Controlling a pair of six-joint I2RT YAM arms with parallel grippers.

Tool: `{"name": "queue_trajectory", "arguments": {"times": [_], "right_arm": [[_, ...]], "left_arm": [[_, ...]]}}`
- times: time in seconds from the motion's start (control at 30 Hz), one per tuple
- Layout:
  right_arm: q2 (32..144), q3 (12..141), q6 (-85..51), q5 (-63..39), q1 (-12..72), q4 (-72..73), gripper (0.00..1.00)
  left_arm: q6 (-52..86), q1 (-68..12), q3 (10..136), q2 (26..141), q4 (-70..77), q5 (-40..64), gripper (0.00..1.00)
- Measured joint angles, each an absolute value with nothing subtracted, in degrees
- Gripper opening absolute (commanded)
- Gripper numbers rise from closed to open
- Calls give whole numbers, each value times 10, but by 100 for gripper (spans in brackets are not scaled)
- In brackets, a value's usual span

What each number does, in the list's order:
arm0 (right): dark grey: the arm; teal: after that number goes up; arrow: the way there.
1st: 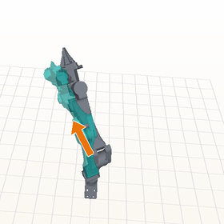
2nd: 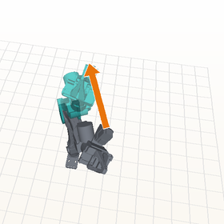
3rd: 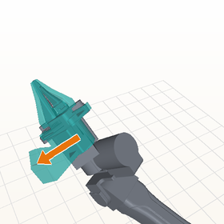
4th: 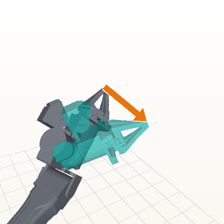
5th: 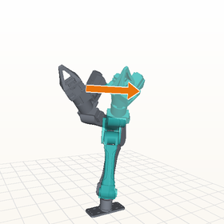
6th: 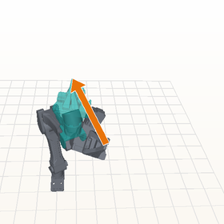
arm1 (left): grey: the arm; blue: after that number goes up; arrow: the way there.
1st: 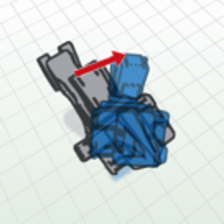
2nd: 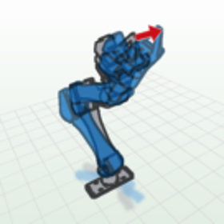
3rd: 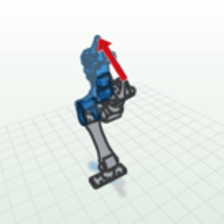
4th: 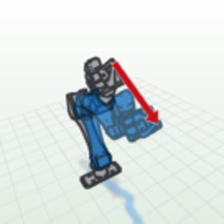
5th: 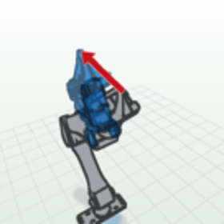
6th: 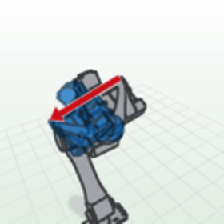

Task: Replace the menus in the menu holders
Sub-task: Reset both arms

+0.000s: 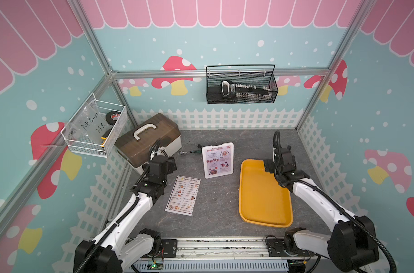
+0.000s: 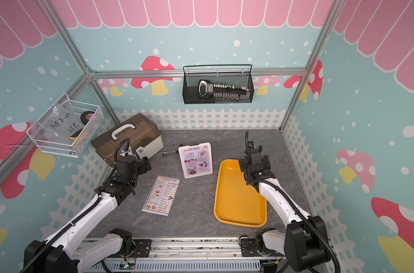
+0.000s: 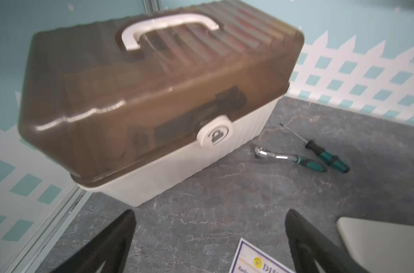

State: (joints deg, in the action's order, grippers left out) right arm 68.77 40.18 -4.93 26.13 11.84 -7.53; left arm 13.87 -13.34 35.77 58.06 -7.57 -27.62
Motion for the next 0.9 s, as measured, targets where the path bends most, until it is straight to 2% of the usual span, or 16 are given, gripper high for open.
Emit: {"name": "queue_trajectory", "arguments": {"times": [0.1,0.27,0.5,0.53,0.57,0.6,0.7,0.9], "right_arm": [[687,324,-55,262,78,-24,98],[708,316,-71,235,70,68,97],[724,282,-72,193,57,203,98],[725,265,-71,184,47,231,98],[728,246,-70,178,37,261,98],[733,232,-69,173,29,281,98],[757,194,-65,150,-3,345,98],[862,193,-55,74,-28,486,99]], "left_arm": [[106,-106,299,577,-29,-275,95],[73,-100,245,608,118,-278,92],[34,-83,168,772,393,-265,88],[32,-76,168,797,424,-254,91],[27,-69,168,824,460,-241,99],[21,-66,169,847,487,-228,100],[17,-63,180,884,505,-196,99],[21,-63,201,884,532,-215,100]]}}
